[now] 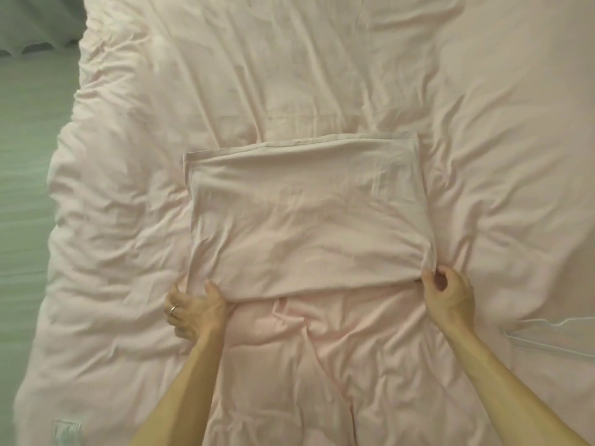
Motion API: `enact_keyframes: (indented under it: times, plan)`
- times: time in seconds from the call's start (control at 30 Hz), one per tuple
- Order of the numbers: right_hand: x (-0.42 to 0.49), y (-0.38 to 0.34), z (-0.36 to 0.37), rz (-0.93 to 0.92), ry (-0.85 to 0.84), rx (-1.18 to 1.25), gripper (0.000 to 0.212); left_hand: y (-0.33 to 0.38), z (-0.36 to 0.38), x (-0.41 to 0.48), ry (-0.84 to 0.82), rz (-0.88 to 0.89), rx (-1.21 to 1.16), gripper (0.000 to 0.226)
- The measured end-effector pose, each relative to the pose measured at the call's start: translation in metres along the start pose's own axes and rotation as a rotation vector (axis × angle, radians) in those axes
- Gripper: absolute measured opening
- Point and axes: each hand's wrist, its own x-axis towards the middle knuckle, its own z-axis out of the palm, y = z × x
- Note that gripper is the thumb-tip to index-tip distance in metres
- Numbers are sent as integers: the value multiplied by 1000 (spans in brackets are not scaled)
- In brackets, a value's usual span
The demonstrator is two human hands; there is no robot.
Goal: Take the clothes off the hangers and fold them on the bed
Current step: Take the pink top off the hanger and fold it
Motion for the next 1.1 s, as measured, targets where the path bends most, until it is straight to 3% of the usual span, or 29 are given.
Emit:
enact_keyframes:
  times: [0.07,0.2,0.33,0.43,0.53,0.63,0.83,0.9,1.1]
  plan:
    - [0,-5,-3,108,-41,105,33,-13,-18,15,-111,33,-19,57]
    - [-10,-13,-2,381,-66,325,42,-24,-43,26,-209,93,-47,37]
    - [-12,-12,-6,416,48,495,43,-28,-52,38,-272,1,-297,25]
    - [-10,-12,-17,410,101,435,39,-40,-64,46,-337,-121,-510,20]
    - [-19,-4,-12,468,69,451,31,-55,-65,43,-374,-149,-513,24]
    - [-24,7,2,553,8,634,20,-62,-59,37,-401,-166,-510,26]
    - [-21,0,2,614,-76,795,20,-51,-51,40,-473,-257,-592,29]
    - [-16,4,0,618,-41,774,17,-50,-48,44,-425,-242,-592,29]
    - [-10,-14,-10,496,206,300,30,-48,-47,49,-219,-265,-602,27]
